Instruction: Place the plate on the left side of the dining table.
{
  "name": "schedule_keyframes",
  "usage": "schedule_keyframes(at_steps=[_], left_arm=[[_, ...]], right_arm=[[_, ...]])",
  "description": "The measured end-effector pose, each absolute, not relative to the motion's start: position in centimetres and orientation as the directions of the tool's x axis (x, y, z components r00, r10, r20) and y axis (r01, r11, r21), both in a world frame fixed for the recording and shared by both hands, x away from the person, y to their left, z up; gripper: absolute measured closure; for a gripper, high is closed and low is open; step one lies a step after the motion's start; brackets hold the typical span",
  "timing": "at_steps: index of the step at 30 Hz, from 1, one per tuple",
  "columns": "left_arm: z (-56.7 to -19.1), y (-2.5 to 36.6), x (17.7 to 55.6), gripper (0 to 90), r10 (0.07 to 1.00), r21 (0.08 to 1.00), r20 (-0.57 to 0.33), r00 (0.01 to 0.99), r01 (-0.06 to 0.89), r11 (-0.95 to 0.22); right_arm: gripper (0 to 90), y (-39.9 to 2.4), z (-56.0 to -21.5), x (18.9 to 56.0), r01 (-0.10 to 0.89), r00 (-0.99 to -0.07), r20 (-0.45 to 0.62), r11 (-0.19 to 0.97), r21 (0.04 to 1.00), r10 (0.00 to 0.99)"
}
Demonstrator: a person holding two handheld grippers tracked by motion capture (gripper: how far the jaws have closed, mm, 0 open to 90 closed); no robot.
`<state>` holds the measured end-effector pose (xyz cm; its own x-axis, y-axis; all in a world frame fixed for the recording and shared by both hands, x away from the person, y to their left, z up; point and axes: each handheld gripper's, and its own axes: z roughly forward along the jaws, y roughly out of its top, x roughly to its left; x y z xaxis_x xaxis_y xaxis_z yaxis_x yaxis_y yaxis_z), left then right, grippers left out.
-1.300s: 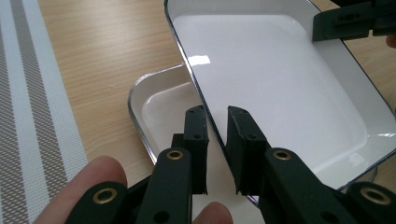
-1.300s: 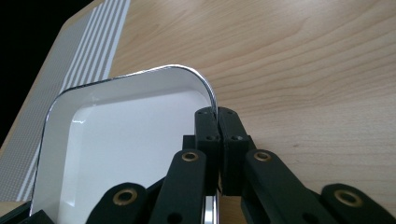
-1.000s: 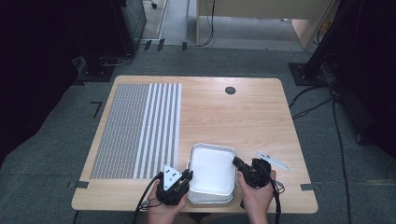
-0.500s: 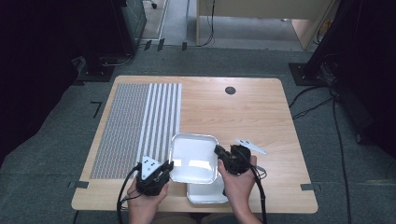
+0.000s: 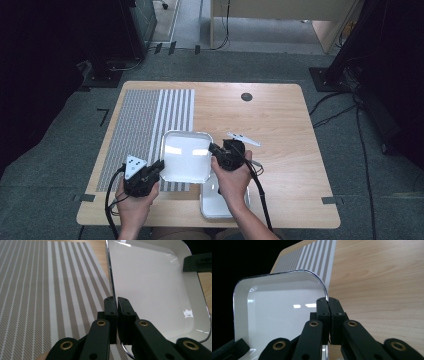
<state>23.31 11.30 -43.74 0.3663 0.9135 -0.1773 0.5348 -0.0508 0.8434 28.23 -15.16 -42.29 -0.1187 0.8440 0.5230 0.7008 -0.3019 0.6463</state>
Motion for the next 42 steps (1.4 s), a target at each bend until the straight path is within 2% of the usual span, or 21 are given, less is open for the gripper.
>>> schedule_keyframes(at_steps=[23,34,42], left_arm=[[-42.7,18.4,29.1,88.8,0.936,0.826,-0.185,0.300,0.564,-0.018],[-44.2,20.1,32.1,89.4,0.943,0.796,-0.203,0.266,0.605,0.001],[-46.2,21.3,34.3,89.9,0.946,0.764,-0.226,0.234,0.645,0.024]], right_arm=[[89.0,-7.9,-41.4,35.2,0.745,-0.138,0.551,-0.280,0.605,0.823],[88.5,-6.0,-43.2,38.6,0.777,-0.101,0.573,-0.295,0.556,0.813],[89.0,-4.2,-45.2,40.8,0.791,-0.093,0.538,-0.266,0.551,0.838]])
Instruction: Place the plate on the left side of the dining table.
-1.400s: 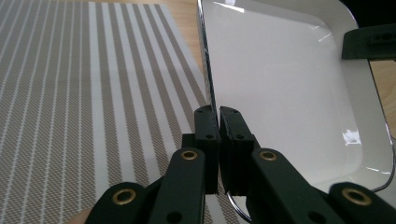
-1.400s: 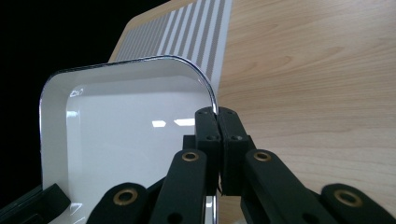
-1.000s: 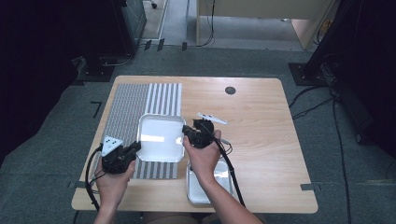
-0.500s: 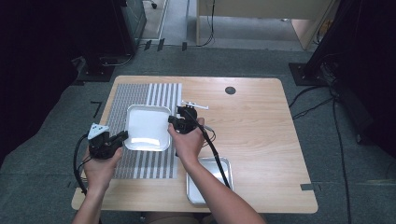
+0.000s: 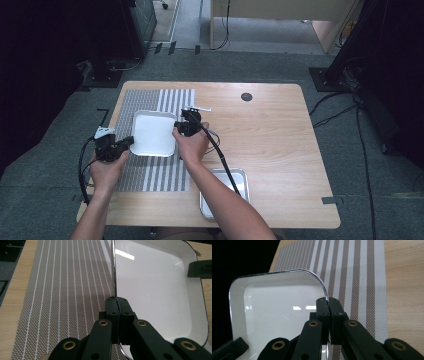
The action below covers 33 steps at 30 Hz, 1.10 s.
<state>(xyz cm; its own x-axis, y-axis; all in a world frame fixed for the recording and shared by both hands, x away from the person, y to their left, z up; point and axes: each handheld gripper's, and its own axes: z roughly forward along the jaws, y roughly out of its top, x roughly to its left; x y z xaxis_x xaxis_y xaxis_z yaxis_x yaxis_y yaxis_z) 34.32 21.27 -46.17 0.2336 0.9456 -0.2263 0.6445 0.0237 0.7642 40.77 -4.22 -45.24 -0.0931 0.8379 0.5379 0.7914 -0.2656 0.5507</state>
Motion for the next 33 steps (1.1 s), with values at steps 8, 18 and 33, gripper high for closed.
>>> schedule_keyframes(at_steps=[8,18,33], left_arm=[[-48.2,22.6,36.9,90.0,0.936,0.705,-0.290,0.201,0.706,0.067],[-50.0,23.2,38.9,90.0,0.933,0.661,-0.330,0.144,0.741,0.120],[-50.7,23.3,40.5,90.0,0.929,0.656,-0.357,0.095,0.734,0.177]], right_arm=[[89.0,-2.9,-46.7,42.8,0.808,-0.073,0.514,-0.252,0.533,0.855],[88.3,-2.1,-49.2,44.8,0.817,-0.031,0.523,-0.281,0.504,0.852],[87.5,-1.9,-50.2,46.2,0.788,-0.027,0.547,-0.318,0.527,0.837]])
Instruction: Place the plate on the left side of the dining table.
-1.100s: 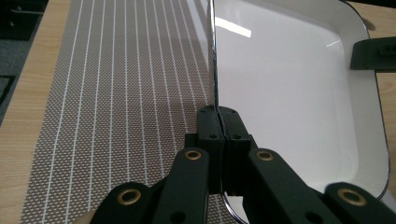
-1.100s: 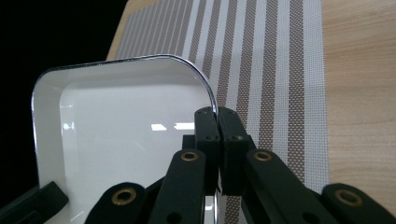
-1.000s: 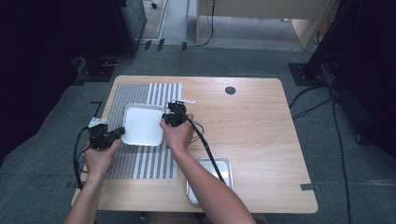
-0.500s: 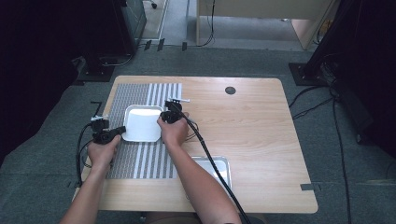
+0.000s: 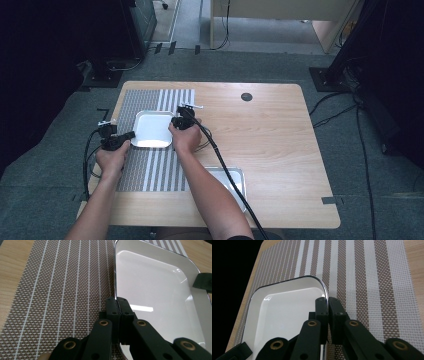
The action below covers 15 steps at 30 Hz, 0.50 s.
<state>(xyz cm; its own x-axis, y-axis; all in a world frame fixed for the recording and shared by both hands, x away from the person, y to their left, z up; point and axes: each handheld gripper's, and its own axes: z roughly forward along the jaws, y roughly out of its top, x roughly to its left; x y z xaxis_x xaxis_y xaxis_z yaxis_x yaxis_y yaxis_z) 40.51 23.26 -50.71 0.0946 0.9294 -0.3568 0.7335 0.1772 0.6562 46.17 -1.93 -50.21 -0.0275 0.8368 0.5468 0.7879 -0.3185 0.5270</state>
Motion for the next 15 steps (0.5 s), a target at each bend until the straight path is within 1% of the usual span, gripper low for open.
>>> schedule_keyframes(at_steps=[9,12,15], left_arm=[[-50.78,23.47,40.81,89.7,0.930,0.657,-0.362,0.066,0.725,0.205],[-50.57,23.30,40.83,89.1,0.937,0.663,-0.341,0.072,0.725,0.186],[-50.40,23.44,40.80,85.8,0.941,0.670,-0.331,0.066,0.719,0.185]], right_arm=[[86.8,-1.92,-50.85,46.40,0.793,-0.029,0.569,-0.327,0.514,0.822],[86.7,-1.98,-50.89,46.37,0.796,-0.025,0.573,-0.330,0.507,0.819],[84.8,-2.03,-50.89,46.33,0.796,-0.033,0.568,-0.322,0.512,0.822]])
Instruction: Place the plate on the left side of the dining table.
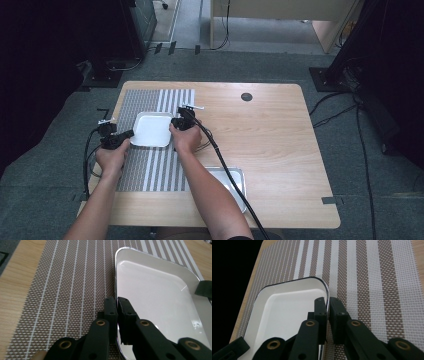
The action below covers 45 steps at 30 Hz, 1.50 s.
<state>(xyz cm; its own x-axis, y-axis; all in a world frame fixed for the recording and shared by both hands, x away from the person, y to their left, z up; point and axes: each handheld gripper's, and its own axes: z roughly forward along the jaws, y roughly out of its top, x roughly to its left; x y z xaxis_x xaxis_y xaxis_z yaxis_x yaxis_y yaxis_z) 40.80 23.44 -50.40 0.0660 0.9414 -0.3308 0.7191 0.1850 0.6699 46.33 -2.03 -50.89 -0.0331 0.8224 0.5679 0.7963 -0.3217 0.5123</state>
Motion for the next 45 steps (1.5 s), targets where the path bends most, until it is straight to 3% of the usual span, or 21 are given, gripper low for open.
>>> schedule_keyframes(at_steps=[9,21,29,34,38,43,45], left_arm=[[-50.4,24.1,40.2,70.2,0.926,0.663,-0.366,0.095,0.725,0.188],[-50.7,23.3,39.5,71.2,0.910,0.643,-0.397,0.116,0.743,0.186],[-50.9,23.3,39.4,70.6,0.904,0.638,-0.412,0.114,0.745,0.197],[-50.8,23.7,39.2,70.5,0.905,0.636,-0.410,0.115,0.748,0.193],[-50.5,24.5,38.5,60.2,0.879,0.677,-0.433,0.200,0.715,0.171],[-50.0,24.9,38.0,38.3,0.897,0.677,-0.407,0.174,0.716,0.169],[-49.8,25.1,37.6,36.4,0.901,0.684,-0.398,0.172,0.711,0.167]], right_arm=[[68.2,-3.3,-50.9,46.0,0.772,-0.064,0.545,-0.304,0.557,0.836],[81.8,-4.3,-51.0,45.5,0.815,-0.056,0.624,-0.325,0.479,0.780],[81.5,-4.3,-51.0,45.6,0.814,-0.060,0.619,-0.320,0.484,0.783],[76.3,-4.4,-50.8,45.4,0.811,-0.059,0.614,-0.321,0.490,0.787],[71.7,-4.9,-50.3,45.1,0.799,-0.069,0.599,-0.316,0.512,0.798],[63.1,-5.7,-49.4,44.5,0.787,-0.090,0.591,-0.307,0.535,0.802],[60.7,-6.2,-49.1,44.3,0.779,-0.101,0.596,-0.310,0.545,0.796]])
